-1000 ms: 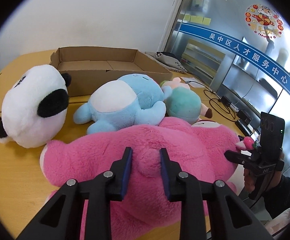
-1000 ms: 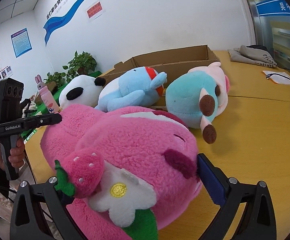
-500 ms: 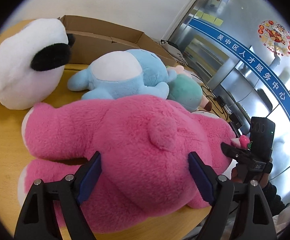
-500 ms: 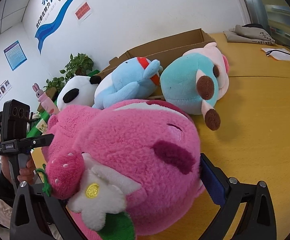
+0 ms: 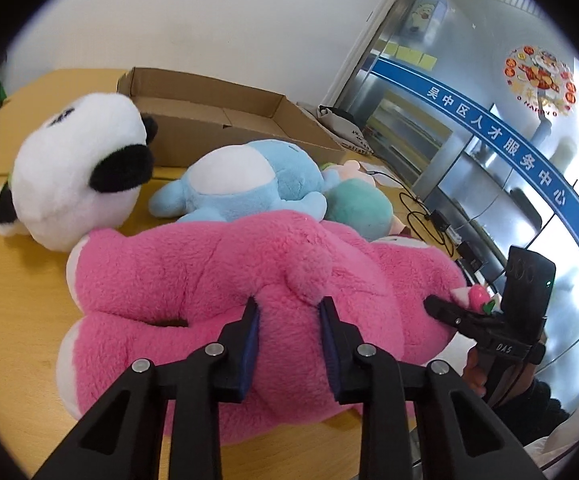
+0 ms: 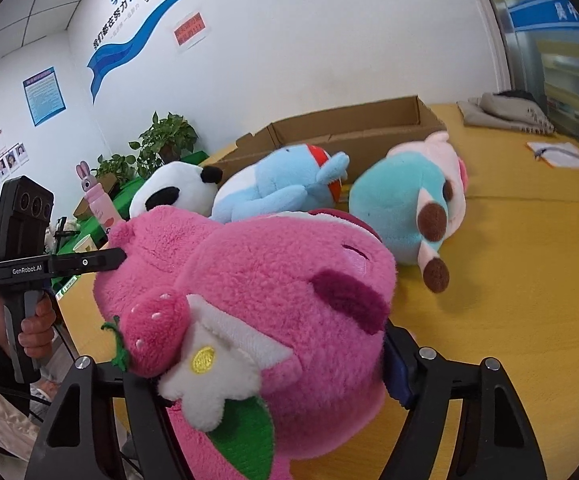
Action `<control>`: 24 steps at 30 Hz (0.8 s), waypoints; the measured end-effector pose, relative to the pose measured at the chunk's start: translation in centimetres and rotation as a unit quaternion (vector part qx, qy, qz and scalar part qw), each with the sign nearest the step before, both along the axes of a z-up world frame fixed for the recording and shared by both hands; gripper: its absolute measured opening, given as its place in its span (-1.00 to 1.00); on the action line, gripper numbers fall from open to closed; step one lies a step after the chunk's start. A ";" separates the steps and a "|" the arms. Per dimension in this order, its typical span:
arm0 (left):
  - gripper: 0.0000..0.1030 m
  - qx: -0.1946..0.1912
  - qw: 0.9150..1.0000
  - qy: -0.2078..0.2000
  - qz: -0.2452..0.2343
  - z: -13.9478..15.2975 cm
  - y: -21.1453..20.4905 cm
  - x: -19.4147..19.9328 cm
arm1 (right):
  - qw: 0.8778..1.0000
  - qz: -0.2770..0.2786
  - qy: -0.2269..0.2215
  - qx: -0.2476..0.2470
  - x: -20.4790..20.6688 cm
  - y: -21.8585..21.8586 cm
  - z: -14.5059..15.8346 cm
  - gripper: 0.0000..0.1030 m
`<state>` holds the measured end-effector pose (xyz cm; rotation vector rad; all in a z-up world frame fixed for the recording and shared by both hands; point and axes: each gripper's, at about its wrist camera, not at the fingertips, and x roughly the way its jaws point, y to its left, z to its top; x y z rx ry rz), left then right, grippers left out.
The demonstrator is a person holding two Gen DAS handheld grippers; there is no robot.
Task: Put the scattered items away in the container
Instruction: 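Lift the pink bear off the table with both grippers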
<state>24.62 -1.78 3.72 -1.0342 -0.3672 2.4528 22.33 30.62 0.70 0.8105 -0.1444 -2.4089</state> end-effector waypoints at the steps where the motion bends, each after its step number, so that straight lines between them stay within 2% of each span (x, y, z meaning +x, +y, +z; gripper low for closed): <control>1: -0.51 0.004 1.000 0.000 0.001 0.1 -0.1 0.0 | 1.000 -0.002 0.008 0.003 0.2 -0.1 0.4 0.53; 6: -0.56 0.018 0.999 0.027 -0.002 1.8 -0.4 0.8 | 0.999 -0.005 0.047 -0.007 1.1 0.1 2.7 0.50; 11: -0.78 0.026 0.996 0.085 -0.014 5.9 -0.6 1.6 | 0.995 0.003 0.097 -0.018 1.4 0.0 6.6 0.50; 14: -0.81 0.020 0.993 0.111 -0.020 8.2 -0.5 1.2 | 0.991 0.012 0.130 -0.015 0.9 -0.8 9.0 0.48; 15: -0.98 0.022 0.992 0.120 -0.026 8.8 -0.5 1.0 | 0.990 0.014 0.140 -0.015 0.8 -1.0 9.8 0.48; 17: -0.99 0.050 0.988 0.134 -0.064 9.9 -0.4 0.5 | 0.988 0.027 0.150 -0.014 0.3 -1.8 10.7 0.46; 18: -0.99 0.055 0.985 0.141 -0.084 10.1 0.0 0.2 | 0.988 0.037 0.151 -0.010 0.0 -2.3 10.8 0.45; 19: -0.99 0.043 0.985 0.144 -0.088 10.1 0.4 0.0 | 0.988 0.045 0.149 0.000 -0.2 -3.1 10.5 0.45; 21: -0.99 0.026 0.988 0.134 -0.068 9.5 0.7 -0.7 | 0.991 0.053 0.121 0.013 -1.2 -4.3 8.8 0.45; 24: -0.96 0.039 0.992 0.111 -0.040 7.8 -1.0 -0.9 | 0.998 0.027 0.059 0.025 -2.6 -4.1 5.0 0.45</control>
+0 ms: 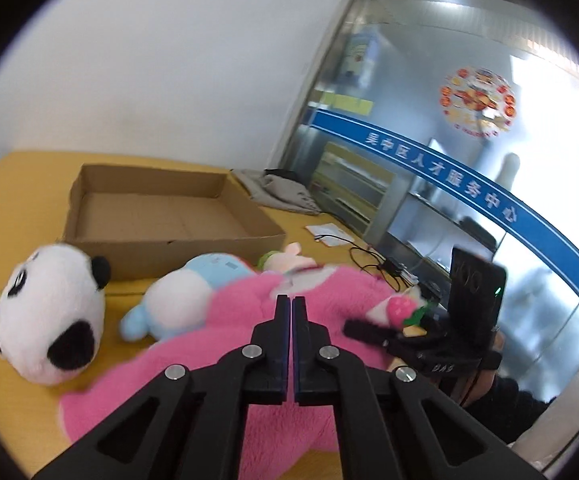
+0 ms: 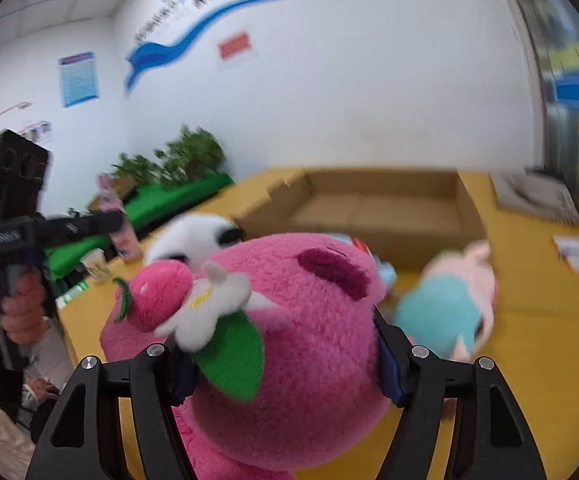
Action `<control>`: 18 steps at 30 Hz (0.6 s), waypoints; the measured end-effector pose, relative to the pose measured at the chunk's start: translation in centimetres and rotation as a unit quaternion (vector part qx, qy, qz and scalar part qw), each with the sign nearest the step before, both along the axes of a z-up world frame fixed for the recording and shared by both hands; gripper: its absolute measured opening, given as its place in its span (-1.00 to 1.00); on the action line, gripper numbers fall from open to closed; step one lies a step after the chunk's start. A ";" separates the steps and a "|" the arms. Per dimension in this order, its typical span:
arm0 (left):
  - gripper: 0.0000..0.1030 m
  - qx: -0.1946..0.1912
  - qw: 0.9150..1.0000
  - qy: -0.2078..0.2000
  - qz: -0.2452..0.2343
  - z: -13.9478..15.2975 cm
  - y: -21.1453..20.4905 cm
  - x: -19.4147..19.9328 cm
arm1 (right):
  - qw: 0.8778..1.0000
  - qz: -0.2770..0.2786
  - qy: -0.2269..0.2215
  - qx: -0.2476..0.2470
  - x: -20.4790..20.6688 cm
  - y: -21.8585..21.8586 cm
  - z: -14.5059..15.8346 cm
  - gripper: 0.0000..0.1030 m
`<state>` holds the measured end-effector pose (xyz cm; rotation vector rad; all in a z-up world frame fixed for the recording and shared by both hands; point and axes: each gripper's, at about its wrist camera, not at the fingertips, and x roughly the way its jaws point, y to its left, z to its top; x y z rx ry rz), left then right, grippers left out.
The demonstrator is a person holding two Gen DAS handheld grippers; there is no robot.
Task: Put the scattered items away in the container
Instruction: 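Lift the pink bear off the table with both grippers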
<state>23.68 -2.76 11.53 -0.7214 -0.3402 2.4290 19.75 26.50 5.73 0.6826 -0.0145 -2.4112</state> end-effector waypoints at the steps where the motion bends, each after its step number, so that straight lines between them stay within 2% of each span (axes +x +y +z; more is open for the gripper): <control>1: -0.91 0.006 1.000 -0.010 0.007 -0.6 -0.8 0.2 | 1.000 -0.009 -0.016 -0.008 -0.1 0.6 -1.0 0.45; 3: -0.33 0.015 0.999 -0.038 0.020 -2.3 -2.6 1.0 | 0.999 -0.010 -0.038 -0.031 0.3 2.0 -2.3 0.52; 4: 0.46 0.017 0.998 -0.053 0.028 -3.1 -3.4 1.4 | 0.999 -0.011 -0.043 -0.030 0.7 2.3 -2.7 0.56; 5: 0.85 0.018 0.997 -0.068 0.038 -4.0 -4.0 1.9 | 0.998 -0.011 -0.052 -0.027 0.9 2.5 -3.1 0.63; 8: 0.85 0.025 0.992 -0.120 0.031 -6.7 -4.7 2.7 | 0.997 -0.013 -0.068 -0.022 1.2 3.0 -4.1 0.81; 10: 0.85 0.022 0.989 -0.144 0.023 -7.9 -4.4 2.7 | 0.997 -0.022 -0.071 -0.024 1.0 3.4 -4.6 0.83; 13: 0.85 0.036 0.983 -0.178 0.006 -9.6 -3.4 1.5 | 0.995 -0.031 -0.081 -0.051 0.6 4.0 -4.8 0.99; 15: 0.85 0.041 0.976 -0.214 0.005 -11.0 -2.5 0.2 | 0.994 -0.029 -0.091 -0.051 0.2 4.0 -5.3 1.00; 16: 0.85 0.036 0.974 -0.222 0.009 -11.5 -2.1 -0.3 | 0.994 -0.026 -0.098 -0.051 0.0 4.0 -5.6 1.00; 18: 0.86 0.013 0.978 -0.207 0.021 -11.6 -1.4 -0.7 | 0.992 -0.014 -0.114 -0.055 -0.1 3.9 -6.2 1.00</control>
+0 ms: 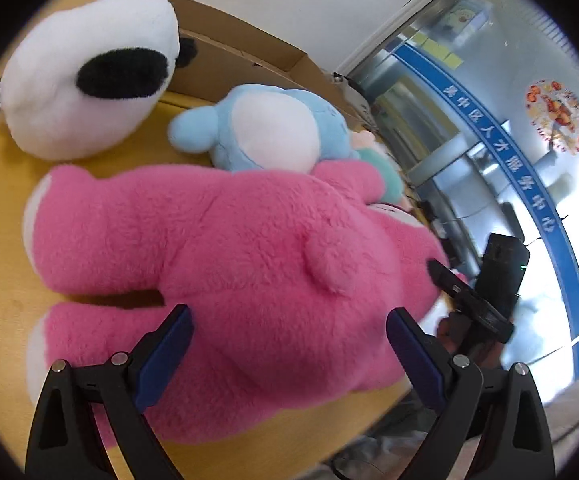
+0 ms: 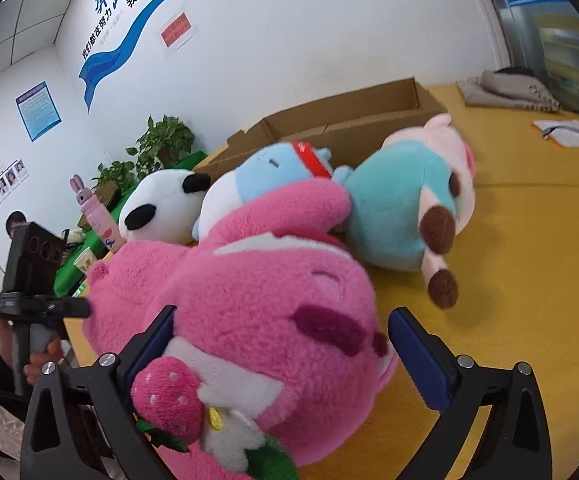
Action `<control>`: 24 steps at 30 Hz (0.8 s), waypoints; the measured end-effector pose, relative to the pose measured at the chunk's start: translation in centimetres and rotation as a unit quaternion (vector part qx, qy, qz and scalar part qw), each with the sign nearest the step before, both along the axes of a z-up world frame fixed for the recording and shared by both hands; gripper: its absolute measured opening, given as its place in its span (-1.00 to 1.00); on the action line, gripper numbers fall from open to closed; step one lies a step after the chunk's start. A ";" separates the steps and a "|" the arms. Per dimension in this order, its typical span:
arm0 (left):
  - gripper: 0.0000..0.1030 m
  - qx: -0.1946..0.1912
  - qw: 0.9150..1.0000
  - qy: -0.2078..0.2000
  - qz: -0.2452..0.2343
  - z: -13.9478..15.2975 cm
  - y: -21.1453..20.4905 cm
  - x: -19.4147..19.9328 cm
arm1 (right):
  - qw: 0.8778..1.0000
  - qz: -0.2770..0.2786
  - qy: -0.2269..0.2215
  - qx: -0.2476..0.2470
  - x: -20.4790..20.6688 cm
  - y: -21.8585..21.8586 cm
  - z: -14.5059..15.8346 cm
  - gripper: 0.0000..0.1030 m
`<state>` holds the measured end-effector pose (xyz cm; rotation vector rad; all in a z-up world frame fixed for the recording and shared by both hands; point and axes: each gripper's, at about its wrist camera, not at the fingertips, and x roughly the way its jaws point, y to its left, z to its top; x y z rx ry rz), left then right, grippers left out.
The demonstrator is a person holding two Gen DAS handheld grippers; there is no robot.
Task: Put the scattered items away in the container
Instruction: 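Lift the pink bear off the table with both grippers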
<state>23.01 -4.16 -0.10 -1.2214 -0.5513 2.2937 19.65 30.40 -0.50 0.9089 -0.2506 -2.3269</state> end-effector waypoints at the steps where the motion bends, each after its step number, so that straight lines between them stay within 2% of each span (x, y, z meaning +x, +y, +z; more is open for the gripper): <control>1: 0.86 -0.010 1.000 0.005 -0.001 -0.1 0.2 -0.1 | 1.000 0.005 -0.008 -0.002 -0.1 -0.1 -0.3 1.00; 4: 0.87 -0.023 1.000 0.002 -0.003 -0.3 0.6 -0.6 | 1.000 0.016 -0.023 -0.008 0.0 -0.3 -0.9 0.98; 5: 0.86 -0.022 1.000 0.001 -0.002 -0.2 0.6 -0.7 | 1.000 0.018 -0.020 -0.005 0.1 -0.5 -0.8 0.90; 7: 0.67 -0.022 1.000 -0.002 -0.001 -0.3 0.6 -0.9 | 1.000 0.022 -0.015 0.000 0.3 -0.7 -0.7 0.74; 9: 0.36 -0.018 1.000 -0.004 0.000 -0.1 0.4 -0.7 | 1.000 0.027 -0.010 -0.001 0.4 -0.8 -0.6 0.59; 10: 0.28 -0.016 1.000 -0.003 0.000 0.0 0.3 -0.7 | 1.000 0.030 -0.006 0.000 0.6 -0.9 -0.4 0.56; 11: 0.08 -0.014 1.000 -0.001 0.001 0.2 0.2 -0.6 | 0.999 0.032 -0.001 0.000 0.8 -0.8 -0.2 0.49; 13: -0.06 -0.015 1.000 0.007 0.001 0.7 0.2 -0.2 | 0.999 0.033 0.011 -0.001 1.2 -0.9 0.3 0.45; 19: -0.20 -0.011 1.000 0.027 -0.005 2.1 0.7 0.7 | 0.998 0.029 0.052 -0.010 2.2 -0.6 2.5 0.42; 24: -0.21 -0.006 0.997 0.082 -0.005 6.2 0.9 1.1 | 0.995 0.024 0.098 -0.025 3.0 -0.1 6.1 0.42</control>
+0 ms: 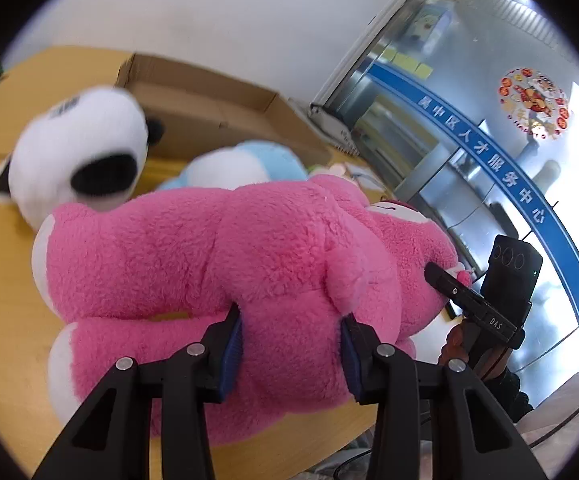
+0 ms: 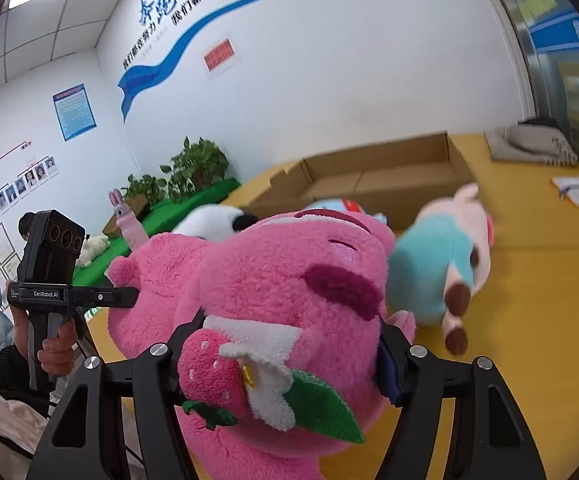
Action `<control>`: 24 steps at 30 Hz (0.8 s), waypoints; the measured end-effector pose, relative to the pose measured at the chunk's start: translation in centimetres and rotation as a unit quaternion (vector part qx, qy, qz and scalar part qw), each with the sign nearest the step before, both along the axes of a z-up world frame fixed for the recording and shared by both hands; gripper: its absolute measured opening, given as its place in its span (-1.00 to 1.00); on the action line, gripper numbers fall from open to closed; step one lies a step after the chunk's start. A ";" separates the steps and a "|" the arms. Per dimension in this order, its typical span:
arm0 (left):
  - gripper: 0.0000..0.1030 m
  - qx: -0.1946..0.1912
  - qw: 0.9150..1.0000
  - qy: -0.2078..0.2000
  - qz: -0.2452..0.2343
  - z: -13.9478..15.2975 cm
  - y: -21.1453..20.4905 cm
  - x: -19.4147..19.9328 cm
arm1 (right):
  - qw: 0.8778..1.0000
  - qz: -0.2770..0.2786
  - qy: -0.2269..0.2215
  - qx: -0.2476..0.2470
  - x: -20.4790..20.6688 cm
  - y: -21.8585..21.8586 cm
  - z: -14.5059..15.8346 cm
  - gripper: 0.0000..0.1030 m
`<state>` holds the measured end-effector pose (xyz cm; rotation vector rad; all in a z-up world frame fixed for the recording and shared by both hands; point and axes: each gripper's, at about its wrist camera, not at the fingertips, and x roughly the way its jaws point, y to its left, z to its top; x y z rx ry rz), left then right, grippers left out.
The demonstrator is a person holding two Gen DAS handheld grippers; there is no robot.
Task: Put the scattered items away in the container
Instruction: 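Lift the pink bear off the table with both grippers, then carry the pink bear over the cardboard box and lower it inside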
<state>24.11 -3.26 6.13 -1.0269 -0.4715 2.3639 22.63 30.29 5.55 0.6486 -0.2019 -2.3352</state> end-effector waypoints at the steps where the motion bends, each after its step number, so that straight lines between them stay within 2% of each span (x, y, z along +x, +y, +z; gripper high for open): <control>1: -0.21 -0.003 1.000 0.011 0.000 1.0 0.1 -0.1 | 1.000 -0.001 0.009 -0.001 0.0 0.0 0.8 0.42; 7: -0.21 -0.017 0.997 0.081 -0.005 7.1 0.2 -1.8 | 0.997 -0.007 0.074 -0.004 -0.9 -0.6 6.8 0.42; 14: -0.20 -0.031 0.989 0.147 -0.008 13.8 0.4 -4.8 | 0.991 -0.018 0.131 0.017 -3.2 -1.8 13.7 0.38; 24: -0.20 -0.037 0.979 0.199 -0.021 20.4 1.4 -9.7 | 0.982 -0.033 0.185 0.018 -6.9 -1.5 20.9 0.38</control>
